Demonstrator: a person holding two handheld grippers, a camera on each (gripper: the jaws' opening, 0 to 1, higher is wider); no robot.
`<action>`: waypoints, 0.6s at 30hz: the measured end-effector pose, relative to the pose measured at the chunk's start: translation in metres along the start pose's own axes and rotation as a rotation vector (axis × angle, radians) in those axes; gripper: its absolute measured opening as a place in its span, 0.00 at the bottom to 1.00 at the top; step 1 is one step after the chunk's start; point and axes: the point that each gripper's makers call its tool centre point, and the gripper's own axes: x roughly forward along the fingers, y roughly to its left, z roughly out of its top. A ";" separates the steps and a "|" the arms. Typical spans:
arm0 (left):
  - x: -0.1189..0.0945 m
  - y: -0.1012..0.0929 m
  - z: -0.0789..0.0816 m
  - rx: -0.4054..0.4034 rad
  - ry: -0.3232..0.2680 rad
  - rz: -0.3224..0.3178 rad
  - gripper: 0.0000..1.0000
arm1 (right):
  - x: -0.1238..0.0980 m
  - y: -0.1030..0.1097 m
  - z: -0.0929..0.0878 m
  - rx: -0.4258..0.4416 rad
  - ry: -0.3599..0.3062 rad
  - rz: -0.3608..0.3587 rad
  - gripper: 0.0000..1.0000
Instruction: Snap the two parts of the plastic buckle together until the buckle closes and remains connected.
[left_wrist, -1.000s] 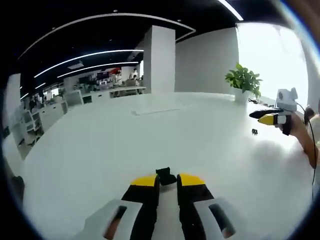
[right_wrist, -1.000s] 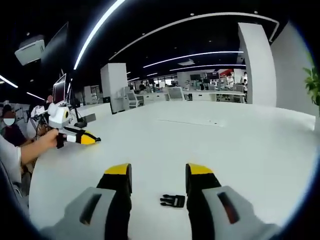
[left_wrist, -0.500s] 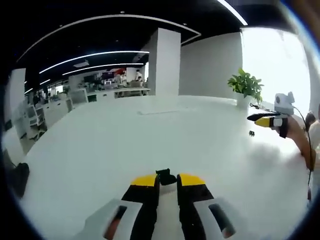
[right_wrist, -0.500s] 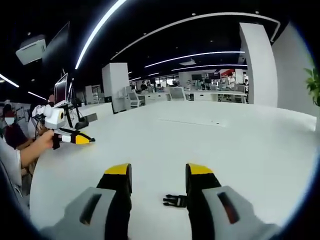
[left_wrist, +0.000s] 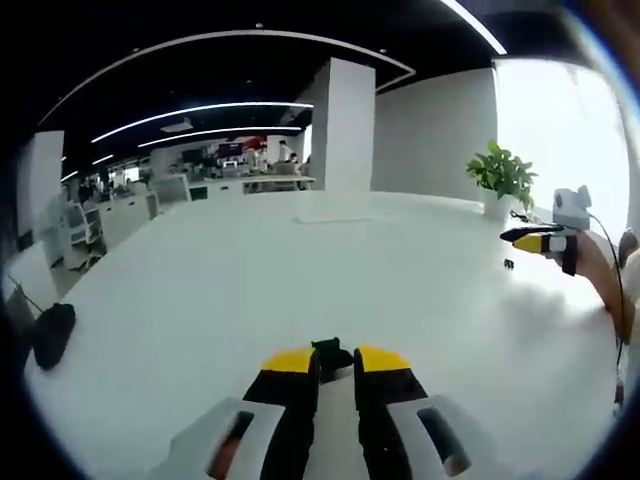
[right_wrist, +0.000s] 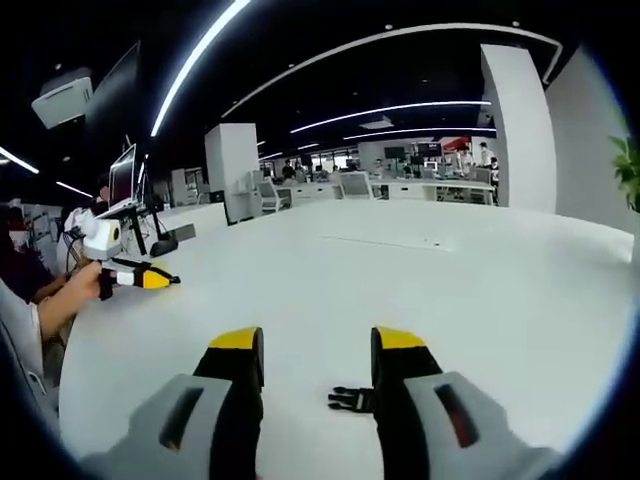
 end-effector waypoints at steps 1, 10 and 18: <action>-0.001 0.000 -0.001 -0.002 -0.001 0.002 0.13 | 0.000 0.000 0.000 0.001 0.001 0.000 0.43; -0.006 0.000 -0.004 0.010 0.002 0.016 0.13 | -0.001 0.001 0.001 -0.002 -0.002 0.000 0.43; -0.009 0.000 -0.008 0.019 0.006 0.026 0.14 | -0.001 0.002 0.002 0.000 -0.010 0.002 0.43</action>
